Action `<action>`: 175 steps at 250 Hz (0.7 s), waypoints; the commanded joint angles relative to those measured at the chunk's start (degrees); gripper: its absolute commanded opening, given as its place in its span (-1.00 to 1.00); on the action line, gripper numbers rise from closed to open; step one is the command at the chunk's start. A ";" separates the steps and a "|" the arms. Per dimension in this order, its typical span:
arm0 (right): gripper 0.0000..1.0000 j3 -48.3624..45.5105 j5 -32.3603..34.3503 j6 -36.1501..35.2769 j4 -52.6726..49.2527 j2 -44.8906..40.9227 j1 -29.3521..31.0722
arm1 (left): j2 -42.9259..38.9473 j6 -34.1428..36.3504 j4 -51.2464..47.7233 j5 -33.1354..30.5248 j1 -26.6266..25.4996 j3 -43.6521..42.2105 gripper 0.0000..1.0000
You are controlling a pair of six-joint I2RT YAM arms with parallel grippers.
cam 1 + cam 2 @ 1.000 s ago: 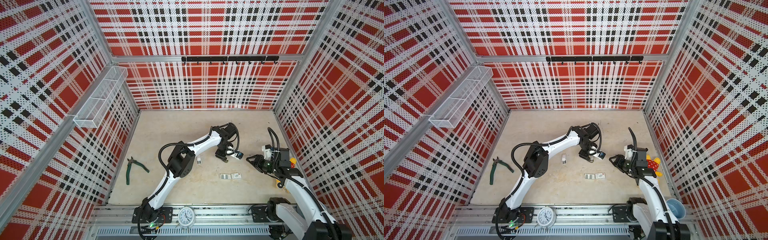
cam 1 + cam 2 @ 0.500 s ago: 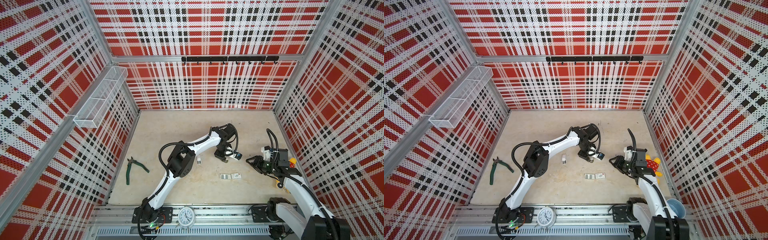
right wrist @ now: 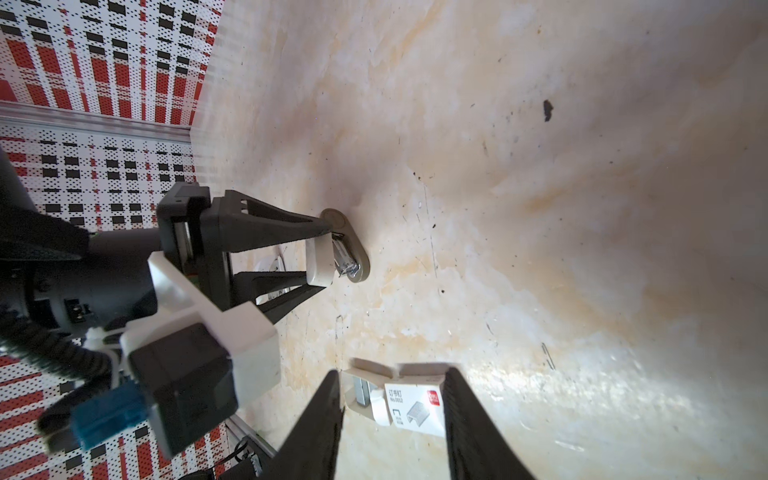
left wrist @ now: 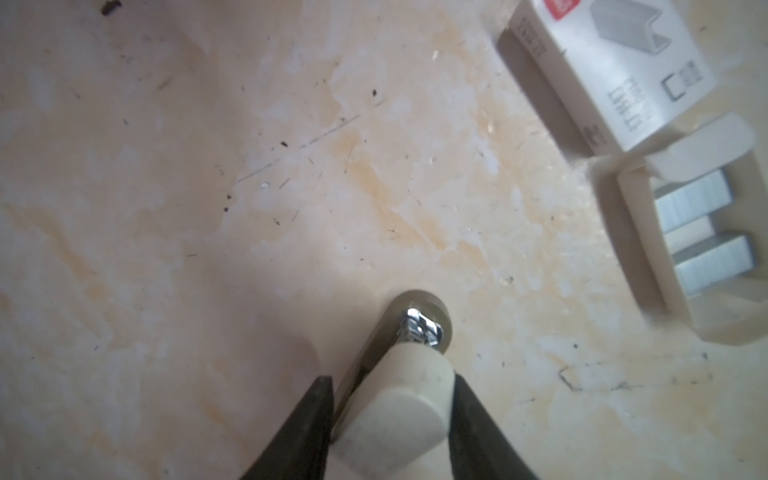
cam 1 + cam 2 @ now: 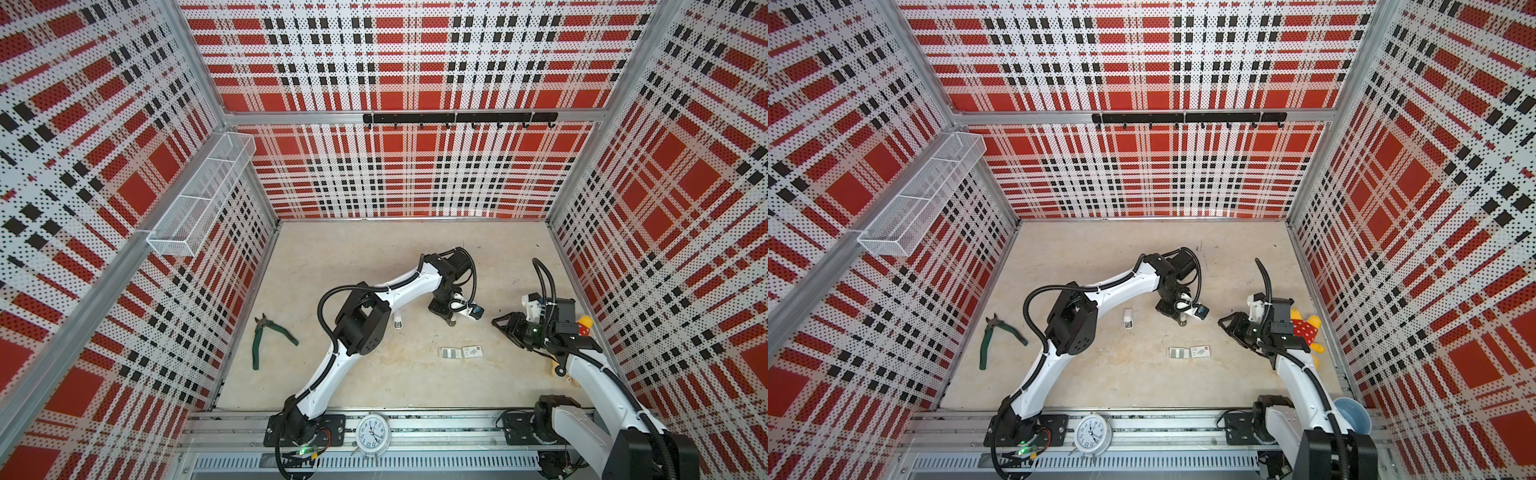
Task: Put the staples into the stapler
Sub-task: 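Lower the left gripper and grasp the white stapler by its end, then lift the stapler with the left gripper while the right gripper grasps its top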
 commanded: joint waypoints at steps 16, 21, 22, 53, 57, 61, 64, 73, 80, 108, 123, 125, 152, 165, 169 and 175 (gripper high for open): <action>-0.16 -0.49 -0.53 -0.55 2.24 -0.14 -0.31 | 0.22 1.96 0.11 -0.53 -0.39 -1.39 -0.01; -0.16 -0.47 -0.52 -0.54 2.14 -0.14 -0.31 | 0.26 1.99 0.11 -0.60 -0.40 -1.40 -0.01; -0.16 -0.47 -0.50 -0.55 2.12 -0.14 -0.32 | 0.29 1.97 0.12 -0.66 -0.40 -1.40 -0.01; -0.17 -0.34 -0.71 -0.41 2.02 -0.39 -0.30 | 0.38 1.54 0.39 -0.50 -0.40 -1.31 -0.07; -0.17 -0.36 -0.61 -0.39 2.02 -0.40 -0.28 | 0.27 1.56 0.39 -0.48 -0.40 -1.31 -0.09; -0.17 -0.41 -0.57 -0.41 2.07 -0.40 -0.30 | 0.27 1.57 0.37 -0.52 -0.40 -1.33 -0.11; -0.17 -0.38 -0.57 -0.38 2.03 -0.40 -0.32 | 0.29 1.52 0.39 -0.53 -0.40 -1.37 -0.12; -0.17 -0.44 -0.57 -0.36 2.04 -0.40 -0.29 | 0.19 1.57 0.40 -0.71 -0.40 -1.26 -0.16; -0.17 -0.49 -0.58 -0.38 2.15 -0.36 -0.31 | 0.21 1.56 0.48 -0.64 -0.40 -1.23 -0.18; -0.17 -0.70 -0.66 -0.26 2.59 0.02 -0.32 | -0.07 1.22 0.45 -0.73 -0.23 -1.23 -0.34; -0.17 -0.69 -0.91 -0.25 2.81 0.45 -0.29 | -0.30 0.66 0.48 -0.80 -0.14 -1.16 -0.38; -0.17 -0.70 -0.91 -0.26 2.92 0.51 -0.31 | -0.28 0.57 0.48 -0.71 -0.09 -1.14 -0.38; -0.18 -0.90 -1.05 -0.01 4.02 0.83 -0.30 | -0.21 -1.71 0.39 0.03 0.26 -0.18 -0.46; -0.18 -1.26 -1.53 0.72 5.46 0.96 -0.30 | -0.42 -2.99 0.36 0.49 0.54 0.16 -0.47; -0.19 -1.39 -1.67 0.84 5.80 1.08 -0.30 | -0.47 -3.34 0.38 0.59 0.63 0.22 -0.47; -0.19 -1.47 -1.93 0.91 6.29 1.41 -0.26 | -0.67 -3.86 0.33 0.82 0.81 0.18 -0.47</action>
